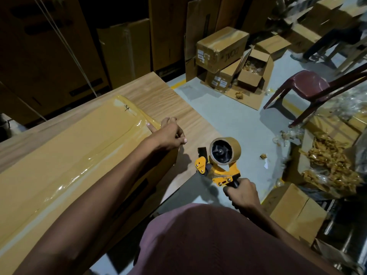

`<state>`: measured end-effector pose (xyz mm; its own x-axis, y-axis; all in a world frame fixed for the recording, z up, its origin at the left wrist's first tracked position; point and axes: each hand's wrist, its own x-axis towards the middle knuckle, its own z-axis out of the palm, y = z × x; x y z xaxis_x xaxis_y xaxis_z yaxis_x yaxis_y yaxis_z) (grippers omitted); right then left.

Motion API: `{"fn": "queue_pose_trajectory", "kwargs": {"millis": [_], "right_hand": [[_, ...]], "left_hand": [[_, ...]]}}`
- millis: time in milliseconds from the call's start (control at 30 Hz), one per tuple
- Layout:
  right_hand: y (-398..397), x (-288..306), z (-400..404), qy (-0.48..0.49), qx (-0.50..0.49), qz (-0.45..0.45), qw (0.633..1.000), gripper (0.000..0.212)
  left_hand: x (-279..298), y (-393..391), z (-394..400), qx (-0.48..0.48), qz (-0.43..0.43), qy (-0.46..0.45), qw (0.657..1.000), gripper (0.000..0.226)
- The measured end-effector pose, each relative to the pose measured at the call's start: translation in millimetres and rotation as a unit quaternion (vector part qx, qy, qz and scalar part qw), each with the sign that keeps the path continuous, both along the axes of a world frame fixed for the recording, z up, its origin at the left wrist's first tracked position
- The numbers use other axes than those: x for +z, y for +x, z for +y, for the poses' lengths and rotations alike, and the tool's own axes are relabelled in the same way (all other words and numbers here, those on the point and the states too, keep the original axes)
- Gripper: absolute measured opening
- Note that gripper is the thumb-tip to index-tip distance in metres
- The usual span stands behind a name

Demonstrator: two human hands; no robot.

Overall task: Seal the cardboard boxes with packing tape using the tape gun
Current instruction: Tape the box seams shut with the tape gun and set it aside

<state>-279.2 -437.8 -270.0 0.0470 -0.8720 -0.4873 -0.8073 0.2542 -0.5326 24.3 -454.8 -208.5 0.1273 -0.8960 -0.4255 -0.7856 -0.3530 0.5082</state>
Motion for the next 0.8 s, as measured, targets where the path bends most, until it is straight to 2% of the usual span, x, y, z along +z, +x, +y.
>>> {"fn": "queue_pose_trajectory", "kwargs": {"millis": [133,233,400,500,633,700,800], "right_hand": [[23.8,8.0,1.9,0.031,-0.098,-0.116,0.988,0.018],[39.2,10.0,0.3,0.067,-0.136,-0.174,0.973,0.014],[67.2,2.8,-5.9,0.125,-0.185,-0.238,0.945,0.008],[84.3,-1.9,-17.3,0.161,-0.198,-0.266,0.93,0.004],[107.2,-17.0,-49.7,0.199,-0.173,-0.262,0.928,0.016],[119.8,-27.5,-67.2,0.206,-0.158,-0.256,0.931,0.02],[137.0,-44.6,-88.1,0.225,-0.151,-0.26,0.927,0.015]], "left_hand": [[3.1,-1.7,1.1,-0.001,-0.021,0.0,1.0,0.017],[3.3,-5.5,2.4,-0.002,-0.04,0.001,0.999,0.018],[-4.1,-17.5,2.7,-0.048,-0.135,0.021,0.989,0.037],[-9.4,-21.9,6.5,-0.054,-0.188,-0.001,0.981,0.053],[-15.8,-25.9,9.7,-0.004,-0.216,-0.04,0.976,0.086],[-18.1,-29.5,12.6,0.031,-0.219,-0.064,0.973,0.094],[-22.8,-33.2,17.3,0.106,-0.239,-0.076,0.962,0.105]]}}
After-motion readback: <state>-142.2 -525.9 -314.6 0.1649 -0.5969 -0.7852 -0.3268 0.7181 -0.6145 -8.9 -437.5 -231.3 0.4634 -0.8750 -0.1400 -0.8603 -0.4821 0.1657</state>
